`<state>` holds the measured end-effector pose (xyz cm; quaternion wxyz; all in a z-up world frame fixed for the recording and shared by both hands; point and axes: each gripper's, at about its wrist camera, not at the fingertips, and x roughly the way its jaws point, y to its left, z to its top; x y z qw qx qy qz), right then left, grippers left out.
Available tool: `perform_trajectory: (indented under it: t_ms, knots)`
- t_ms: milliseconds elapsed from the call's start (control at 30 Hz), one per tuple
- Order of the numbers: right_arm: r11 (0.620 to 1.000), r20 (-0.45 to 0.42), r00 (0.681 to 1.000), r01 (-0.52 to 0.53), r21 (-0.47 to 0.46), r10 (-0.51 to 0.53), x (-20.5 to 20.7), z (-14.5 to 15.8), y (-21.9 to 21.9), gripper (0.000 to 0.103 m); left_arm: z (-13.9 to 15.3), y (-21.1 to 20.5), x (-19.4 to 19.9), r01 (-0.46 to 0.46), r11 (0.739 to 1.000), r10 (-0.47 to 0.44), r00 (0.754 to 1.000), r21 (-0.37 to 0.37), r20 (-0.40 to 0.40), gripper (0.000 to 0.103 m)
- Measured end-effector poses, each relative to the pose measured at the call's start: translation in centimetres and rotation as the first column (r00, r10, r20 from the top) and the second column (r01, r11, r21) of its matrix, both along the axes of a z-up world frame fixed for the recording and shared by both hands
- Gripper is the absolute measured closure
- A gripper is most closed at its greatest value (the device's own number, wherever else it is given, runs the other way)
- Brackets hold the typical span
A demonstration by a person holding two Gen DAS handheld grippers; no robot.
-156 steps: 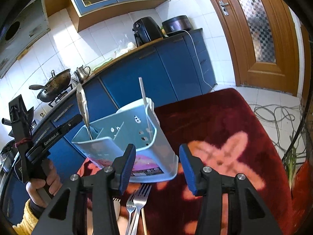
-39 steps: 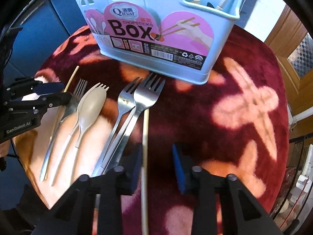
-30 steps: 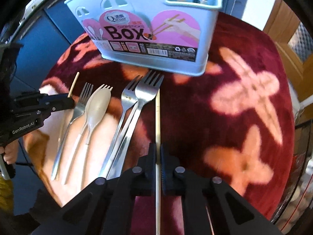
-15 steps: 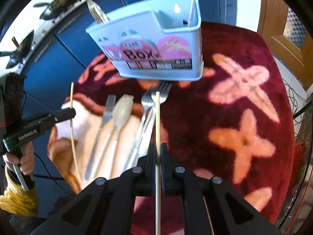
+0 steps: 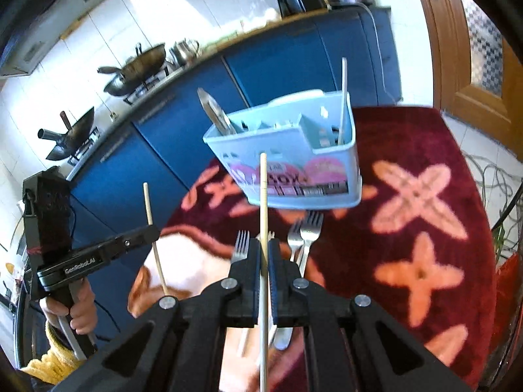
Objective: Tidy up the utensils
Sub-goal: 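Lift the chopstick with the left tool while the right tool carries its chopstick above the blue box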
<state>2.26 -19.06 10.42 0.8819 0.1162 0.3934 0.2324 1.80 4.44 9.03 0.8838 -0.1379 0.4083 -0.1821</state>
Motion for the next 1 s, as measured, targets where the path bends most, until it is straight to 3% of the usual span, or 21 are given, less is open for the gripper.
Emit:
perform_trajectory:
  t_ms: [133, 333, 600, 833, 1000]
  knots:
    - [0.999, 0.035, 0.999, 0.026, 0.031, -0.027, 0.2, 0.3, 0.0, 0.097, 1.2, -0.1, -0.7, -0.008, 1.0, 0.009, 0.999, -0.019, 0.044, 0.099]
    - [0.999, 0.125, 0.991, 0.052, 0.007, -0.052, 0.5, 1.5, 0.5, 0.097, 3.0, -0.3, -0.6, -0.022, 1.0, 0.024, 0.993, -0.018, 0.119, 0.099]
    - [0.995, 0.23, 0.968, 0.103, 0.017, -0.104, 2.3, 3.4, 0.5, 0.097, 4.7, -0.6, 1.6, -0.045, 0.999, 0.048, 0.984, -0.021, 0.173, 0.099]
    - [0.988, 0.294, 0.944, 0.135, 0.076, -0.152, 4.7, 4.5, -0.3, 0.097, 6.7, -1.6, 4.7, -0.133, 0.989, 0.11, 0.952, 0.063, 0.286, 0.099]
    - [0.984, 0.346, 0.921, 0.16, 0.082, -0.178, 6.2, 5.5, -0.5, 0.097, 8.7, -1.6, 7.2, -0.158, 0.985, 0.126, 0.936, 0.072, 0.33, 0.099]
